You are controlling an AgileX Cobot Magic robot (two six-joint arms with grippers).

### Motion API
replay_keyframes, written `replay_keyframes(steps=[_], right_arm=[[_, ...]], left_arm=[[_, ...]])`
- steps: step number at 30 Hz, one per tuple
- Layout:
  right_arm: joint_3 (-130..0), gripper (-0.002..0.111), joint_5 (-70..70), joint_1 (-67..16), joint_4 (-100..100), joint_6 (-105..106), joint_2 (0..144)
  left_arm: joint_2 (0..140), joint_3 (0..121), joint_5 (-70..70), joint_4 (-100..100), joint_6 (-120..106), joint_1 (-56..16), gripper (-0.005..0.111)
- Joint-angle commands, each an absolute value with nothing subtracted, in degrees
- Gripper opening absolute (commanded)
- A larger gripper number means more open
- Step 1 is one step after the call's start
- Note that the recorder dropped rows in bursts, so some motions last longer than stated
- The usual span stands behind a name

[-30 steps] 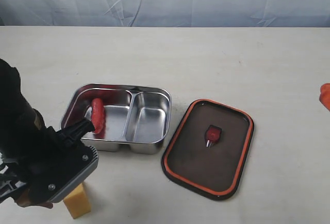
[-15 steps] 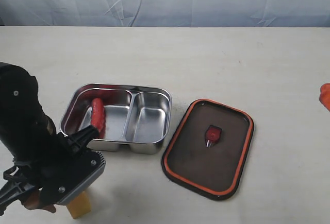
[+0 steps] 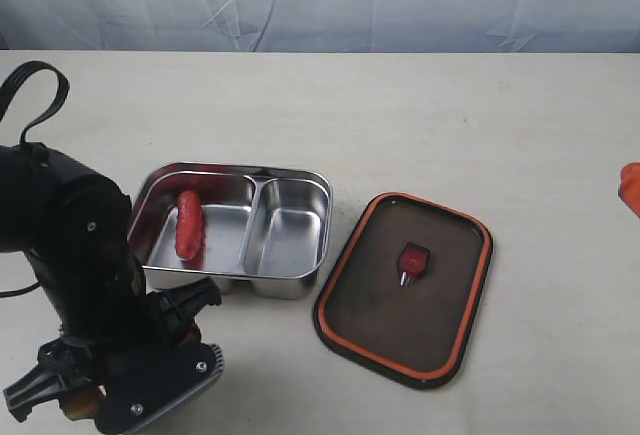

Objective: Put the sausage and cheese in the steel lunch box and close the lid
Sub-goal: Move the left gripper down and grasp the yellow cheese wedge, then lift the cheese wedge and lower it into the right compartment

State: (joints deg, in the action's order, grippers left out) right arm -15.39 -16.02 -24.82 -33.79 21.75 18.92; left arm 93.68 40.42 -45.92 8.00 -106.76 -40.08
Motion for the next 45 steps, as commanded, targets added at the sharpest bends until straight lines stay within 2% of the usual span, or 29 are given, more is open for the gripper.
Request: replay_keyframes(steps=[1,4,6,9,13,17,22,25,33,39,45], right_arm=[[-15.18,-0.001,-15.99,-24.6,-33.95,21.86,18.88],[-15.18,-0.001,-15.99,-24.6,-33.95,21.86,18.88],[-15.18,-0.001,-15.99,-24.6,-33.95,21.86,18.88],[-15.18,-0.001,-15.99,-24.6,-33.95,21.86,18.88],[-15.18,-0.001,-15.99,-24.6,-33.95,21.86,18.88],[-15.18,-0.001,-15.99,-24.6,-33.95,21.86,18.88],[-15.18,-0.001,-16.15,-24.6,-33.96,21.86,18.88],[-15.18,-0.001,-16.15,-24.6,-33.96,21.86,18.88],[-15.18,-0.001,-16.15,-24.6,-33.96,21.86,18.88],[-15.18,-0.001,-16.15,-24.6,-33.96,21.86,18.88],[-15.18,-0.001,-16.03,-24.6,-33.96,21.86,18.88]], left_arm=[[93.81,40.21,-46.57,8.01,-106.48,-40.49,0.057],[93.81,40.21,-46.57,6.67,-106.48,-40.49,0.037],[93.81,40.21,-46.91,6.43,-106.48,-40.76,0.019],[93.68,40.21,-46.9,6.43,-106.48,-41.91,0.0],[91.1,40.21,-45.4,6.43,-104.55,-45.63,0.0],[85.75,40.21,-37.95,6.67,-93.88,-47.58,0.0],[78.09,40.21,-20.41,6.48,-79.19,-47.58,0.0],[78.63,40.21,-11.04,6.48,-78.18,-47.58,0.0],[85.59,40.36,0.85,6.95,-78.18,-46.49,0.0],[89.98,44.15,1.24,11.31,-78.18,-42.27,0.0],[89.99,45.08,2.27,12.72,-78.18,-42.17,0.0]])
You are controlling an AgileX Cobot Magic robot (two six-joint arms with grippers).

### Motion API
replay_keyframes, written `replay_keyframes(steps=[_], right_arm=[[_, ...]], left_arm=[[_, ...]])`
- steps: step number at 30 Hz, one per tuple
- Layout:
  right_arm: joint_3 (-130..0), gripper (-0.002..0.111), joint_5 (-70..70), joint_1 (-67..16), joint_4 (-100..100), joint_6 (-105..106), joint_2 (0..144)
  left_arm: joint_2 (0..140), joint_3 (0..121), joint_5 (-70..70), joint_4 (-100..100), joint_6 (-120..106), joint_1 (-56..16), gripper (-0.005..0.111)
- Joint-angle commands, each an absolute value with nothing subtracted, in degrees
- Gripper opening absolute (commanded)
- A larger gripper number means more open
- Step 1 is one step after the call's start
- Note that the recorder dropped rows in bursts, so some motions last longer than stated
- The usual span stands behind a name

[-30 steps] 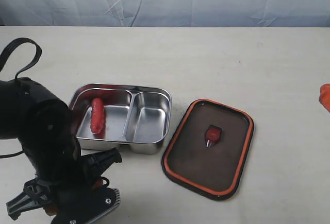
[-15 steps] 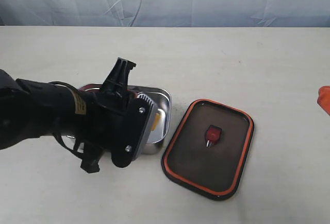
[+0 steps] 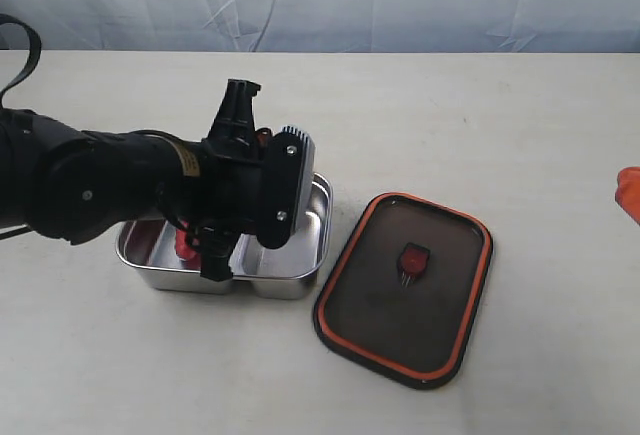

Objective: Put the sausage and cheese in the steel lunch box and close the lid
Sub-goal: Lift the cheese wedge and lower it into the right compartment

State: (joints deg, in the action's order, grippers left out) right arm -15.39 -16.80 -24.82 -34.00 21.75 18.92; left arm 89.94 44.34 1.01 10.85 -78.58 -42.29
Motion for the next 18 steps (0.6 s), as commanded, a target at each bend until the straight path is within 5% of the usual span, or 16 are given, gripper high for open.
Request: replay_keyframes(steps=[1,5,14,18], right_arm=[[-15.18,-0.001,-16.03,-24.6,-33.96,21.86,18.88],[-15.18,-0.001,-16.03,-24.6,-33.96,21.86,18.88],[-15.18,-0.001,-16.03,-24.6,-33.96,21.86,18.88],[-15.18,-0.001,-16.03,-24.6,-33.96,21.86,18.88]], left_arm=[[89.99,45.08,2.0,13.74,-78.18,-42.17,0.0],[89.99,45.17,-0.69,15.55,-78.18,-42.17,0.004],[89.99,45.17,-2.38,15.78,-78.18,-42.17,0.044],[89.99,45.17,-1.96,15.93,-78.18,-42.17,0.051]])
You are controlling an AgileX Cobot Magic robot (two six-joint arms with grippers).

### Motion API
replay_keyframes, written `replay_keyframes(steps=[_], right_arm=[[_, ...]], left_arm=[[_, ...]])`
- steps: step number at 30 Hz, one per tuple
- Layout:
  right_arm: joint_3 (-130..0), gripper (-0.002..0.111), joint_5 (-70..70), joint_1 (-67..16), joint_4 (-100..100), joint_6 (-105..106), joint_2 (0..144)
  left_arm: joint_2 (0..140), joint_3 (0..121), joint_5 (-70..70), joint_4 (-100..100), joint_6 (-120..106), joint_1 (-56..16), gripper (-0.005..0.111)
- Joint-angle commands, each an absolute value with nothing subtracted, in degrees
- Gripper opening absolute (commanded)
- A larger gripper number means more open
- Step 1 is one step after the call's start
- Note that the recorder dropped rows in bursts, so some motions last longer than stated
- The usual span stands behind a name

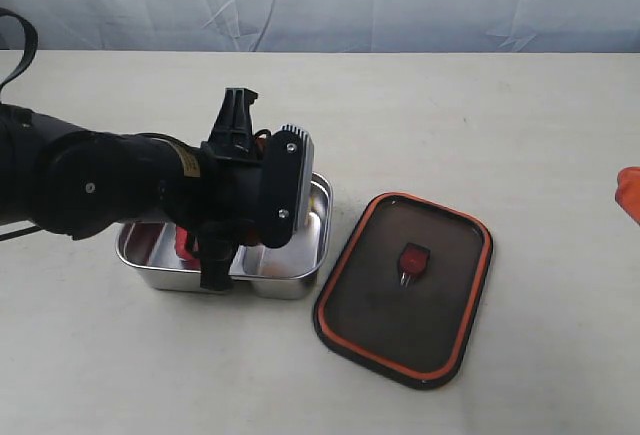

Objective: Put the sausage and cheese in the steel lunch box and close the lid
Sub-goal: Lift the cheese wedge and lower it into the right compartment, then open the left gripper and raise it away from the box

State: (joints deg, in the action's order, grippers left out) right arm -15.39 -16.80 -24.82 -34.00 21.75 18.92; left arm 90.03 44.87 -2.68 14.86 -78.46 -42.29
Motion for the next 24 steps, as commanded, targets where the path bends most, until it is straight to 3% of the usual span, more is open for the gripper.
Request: replay_keyframes(steps=[1,8,10,13,14,21,24], right_arm=[[-15.18,-0.001,-16.02,-24.6,-34.06,21.86,18.88],[-15.18,-0.001,-16.34,-24.6,-35.31,21.86,18.88],[-15.18,-0.001,-17.27,-24.6,-35.18,21.86,18.88],[-15.18,-0.001,-17.59,-24.6,-34.88,18.03,18.88],[-15.18,-0.001,-17.59,-24.6,-34.34,15.38,19.11],[-18.09,-0.001,-19.08,-24.6,-23.49,2.34,29.67],[-27.16,-0.001,-22.16,-24.6,-17.6,1.29,44.6]], left_arm=[[89.99,45.17,-1.96,16.04,-78.18,-42.17,0.051],[89.99,45.17,-1.24,18.99,-77.89,-42.17,0.048],[89.99,45.17,0.0,24.65,-75.92,-42.17,0.034],[89.48,45.17,2.07,35.77,-73.47,-42.17,0.003],[89.16,45.17,2.46,39.04,-73.58,-42.17,0.001],[84.45,45.17,10.0,59.03,-73.47,-42.17,0.0],[79.77,45.17,13.1,75.93,-75.28,-42.17,0.0]])
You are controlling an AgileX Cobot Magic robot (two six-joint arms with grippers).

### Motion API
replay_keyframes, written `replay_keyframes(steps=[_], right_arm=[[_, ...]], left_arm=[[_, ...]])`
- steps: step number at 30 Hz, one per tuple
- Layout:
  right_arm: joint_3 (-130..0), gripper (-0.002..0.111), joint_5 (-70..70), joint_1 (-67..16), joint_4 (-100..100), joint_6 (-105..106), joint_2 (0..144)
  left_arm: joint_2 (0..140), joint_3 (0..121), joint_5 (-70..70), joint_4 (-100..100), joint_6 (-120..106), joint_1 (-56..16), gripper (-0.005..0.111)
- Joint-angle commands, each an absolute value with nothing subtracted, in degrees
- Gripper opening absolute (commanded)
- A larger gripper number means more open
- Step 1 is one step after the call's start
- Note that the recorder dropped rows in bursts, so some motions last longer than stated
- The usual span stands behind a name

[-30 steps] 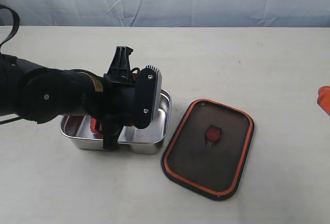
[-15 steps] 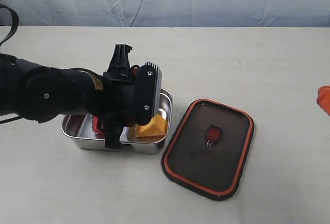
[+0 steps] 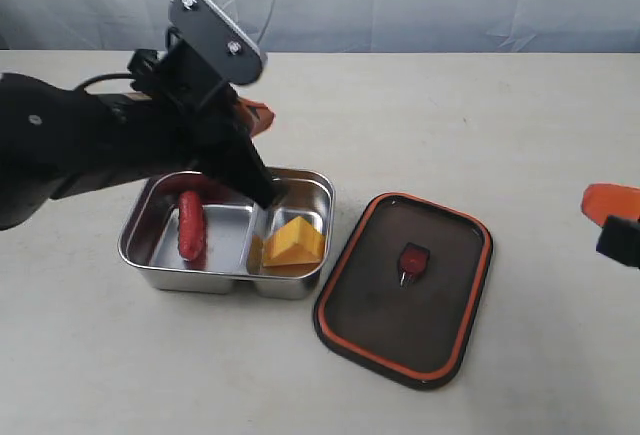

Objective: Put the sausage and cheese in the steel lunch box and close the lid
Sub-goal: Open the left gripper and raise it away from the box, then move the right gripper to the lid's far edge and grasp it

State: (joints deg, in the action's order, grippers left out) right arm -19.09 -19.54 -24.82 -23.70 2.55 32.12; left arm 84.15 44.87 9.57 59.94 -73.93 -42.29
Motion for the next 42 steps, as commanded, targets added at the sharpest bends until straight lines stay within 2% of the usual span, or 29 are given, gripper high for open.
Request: replay_keyframes(steps=[1,3,6,10,14,17,19,27,33,42], right_arm=[[-29.73,-0.001,-23.95,-24.6,-16.52,1.29,48.07],[-39.93,-0.001,-32.72,-24.6,-10.27,-3.68,61.13],[-47.7,-0.001,-40.95,-24.6,-3.75,-5.83,72.96],[-55.38,-0.001,-43.9,-24.6,-2.57,-5.94,86.01],[-57.53,0.024,-43.52,-24.6,-2.95,-5.8,92.84],[-57.58,0.052,-42.19,-24.6,-3.1,-5.8,96.27],[-57.67,0.059,-41.18,-24.6,-3.1,-5.8,98.31],[-57.8,0.039,-33.91,-24.6,-2.83,-6.03,103.47],[-58.17,0.043,-33.7,-24.6,0.0,-6.17,106.42],[-58.17,0.043,-32.75,-24.6,0.0,-6.17,109.58]], left_arm=[[78.93,45.17,12.85,78.92,-76.23,-42.17,0.0],[76.69,45.17,12.32,89.49,-81.33,-42.17,0.0],[75.71,45.17,12.99,99.88,-92.12,-42.17,0.0],[75.71,43.33,18.42,99.95,-96.7,-42.17,0.0],[75.71,41.3,21.59,99.95,-96.81,-42.17,0.0],[75.71,40.81,21.68,99.95,-96.81,-42.17,0.0],[75.71,40.81,21.23,99.95,-96.81,-42.17,0.0],[75.71,40.81,21.01,99.95,-96.81,-42.17,0.0],[75.71,40.81,20.09,99.95,-96.81,-42.17,0.0],[75.71,40.81,19.04,99.95,-96.81,-42.17,0.0]])
